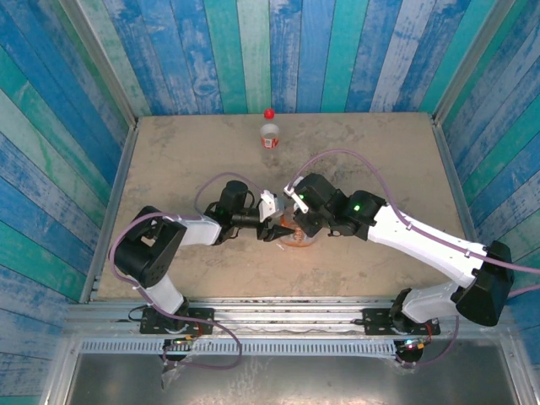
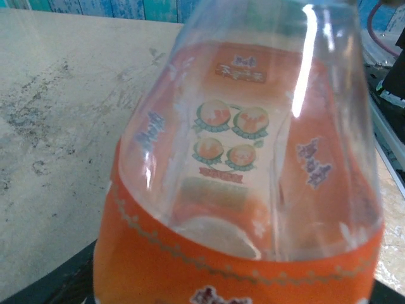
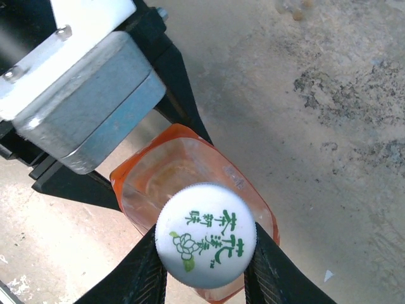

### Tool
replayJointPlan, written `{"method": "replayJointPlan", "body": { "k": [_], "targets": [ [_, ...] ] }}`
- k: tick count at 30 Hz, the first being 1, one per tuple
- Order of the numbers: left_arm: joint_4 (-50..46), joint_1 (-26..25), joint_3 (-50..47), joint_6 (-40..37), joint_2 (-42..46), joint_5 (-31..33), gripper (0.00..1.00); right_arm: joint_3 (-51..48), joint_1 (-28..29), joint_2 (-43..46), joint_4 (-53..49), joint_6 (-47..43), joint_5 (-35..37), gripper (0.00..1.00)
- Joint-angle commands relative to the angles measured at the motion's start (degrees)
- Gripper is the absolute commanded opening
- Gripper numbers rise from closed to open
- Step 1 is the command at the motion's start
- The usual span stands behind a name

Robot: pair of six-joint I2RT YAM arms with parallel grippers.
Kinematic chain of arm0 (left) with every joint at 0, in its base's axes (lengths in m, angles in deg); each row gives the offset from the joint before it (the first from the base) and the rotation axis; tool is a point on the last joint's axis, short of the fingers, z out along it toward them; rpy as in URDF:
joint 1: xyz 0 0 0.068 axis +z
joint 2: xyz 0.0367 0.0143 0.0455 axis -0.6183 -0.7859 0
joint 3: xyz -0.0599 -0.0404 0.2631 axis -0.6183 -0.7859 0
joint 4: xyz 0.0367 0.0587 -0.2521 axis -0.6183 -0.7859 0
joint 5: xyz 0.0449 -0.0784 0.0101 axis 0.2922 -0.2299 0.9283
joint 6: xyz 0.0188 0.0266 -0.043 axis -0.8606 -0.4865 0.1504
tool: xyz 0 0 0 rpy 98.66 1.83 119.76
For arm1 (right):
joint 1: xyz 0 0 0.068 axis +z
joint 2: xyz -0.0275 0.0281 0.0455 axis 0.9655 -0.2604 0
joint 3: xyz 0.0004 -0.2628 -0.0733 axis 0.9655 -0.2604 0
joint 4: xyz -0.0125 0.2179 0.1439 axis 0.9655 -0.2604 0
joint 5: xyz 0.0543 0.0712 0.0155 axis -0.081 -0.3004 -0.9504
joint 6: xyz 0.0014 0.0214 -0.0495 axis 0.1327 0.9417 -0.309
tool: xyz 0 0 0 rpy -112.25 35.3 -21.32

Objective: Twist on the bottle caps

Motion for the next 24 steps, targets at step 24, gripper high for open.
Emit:
{"method": "replayJointPlan", "body": {
  "k": [24],
  "targets": [
    [14.77, 0.32, -2.48, 6.88, 0.23, -5.81, 0.66, -3.79, -1.02, 2.15, 1.71, 0.14, -5.24, 0.35]
  ]
}}
